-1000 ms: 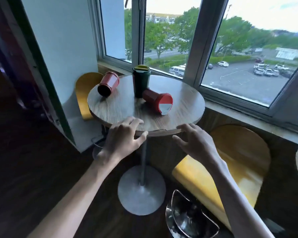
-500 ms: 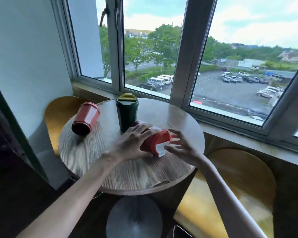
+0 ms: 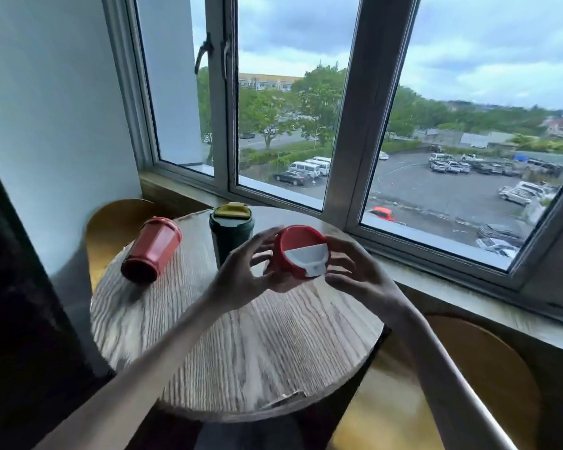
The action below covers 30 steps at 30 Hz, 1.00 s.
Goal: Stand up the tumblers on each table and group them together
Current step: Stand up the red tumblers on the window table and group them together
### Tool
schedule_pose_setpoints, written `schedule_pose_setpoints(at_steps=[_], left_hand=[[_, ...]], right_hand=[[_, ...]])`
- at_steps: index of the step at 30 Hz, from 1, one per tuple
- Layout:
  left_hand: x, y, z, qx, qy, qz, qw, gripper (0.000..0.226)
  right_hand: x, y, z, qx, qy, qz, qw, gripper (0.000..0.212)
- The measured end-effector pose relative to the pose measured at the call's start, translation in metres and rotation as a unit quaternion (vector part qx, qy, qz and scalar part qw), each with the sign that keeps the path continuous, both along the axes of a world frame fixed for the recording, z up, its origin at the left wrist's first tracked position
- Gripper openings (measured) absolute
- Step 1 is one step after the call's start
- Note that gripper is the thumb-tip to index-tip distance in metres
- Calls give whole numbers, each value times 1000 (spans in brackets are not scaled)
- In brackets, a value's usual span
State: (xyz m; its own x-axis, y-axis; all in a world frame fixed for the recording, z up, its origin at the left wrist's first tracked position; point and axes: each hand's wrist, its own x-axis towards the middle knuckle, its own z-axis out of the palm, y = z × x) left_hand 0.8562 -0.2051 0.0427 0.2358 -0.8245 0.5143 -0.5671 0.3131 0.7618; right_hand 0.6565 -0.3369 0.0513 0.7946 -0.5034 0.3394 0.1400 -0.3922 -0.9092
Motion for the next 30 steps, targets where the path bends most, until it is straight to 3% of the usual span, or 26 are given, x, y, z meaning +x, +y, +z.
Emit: schedule_pose_setpoints(at_steps=[4, 10, 14, 18, 25, 30], left_hand=[[-9, -12, 19, 0, 98, -9, 995, 77], [-15, -31, 16, 24, 191, -28, 981, 69], [-18, -37, 1, 52, 235, -40, 970, 72], [-21, -42, -9, 71, 251, -36, 965, 59], [-17, -44, -16, 84, 229, -26, 970, 70], [-24, -39, -15, 85, 188, 17, 978, 73]], right_hand=[[4, -8, 17, -45, -13, -41, 998, 79], [7, -22, 15, -41, -21, -78, 996, 64], [7, -34, -7, -59, 0, -101, 993, 67], [6, -39, -23, -45, 19, -119, 992, 68], [10, -34, -30, -84, 23, -157, 984, 78], [9, -22, -38, -52, 24, -168, 984, 63]])
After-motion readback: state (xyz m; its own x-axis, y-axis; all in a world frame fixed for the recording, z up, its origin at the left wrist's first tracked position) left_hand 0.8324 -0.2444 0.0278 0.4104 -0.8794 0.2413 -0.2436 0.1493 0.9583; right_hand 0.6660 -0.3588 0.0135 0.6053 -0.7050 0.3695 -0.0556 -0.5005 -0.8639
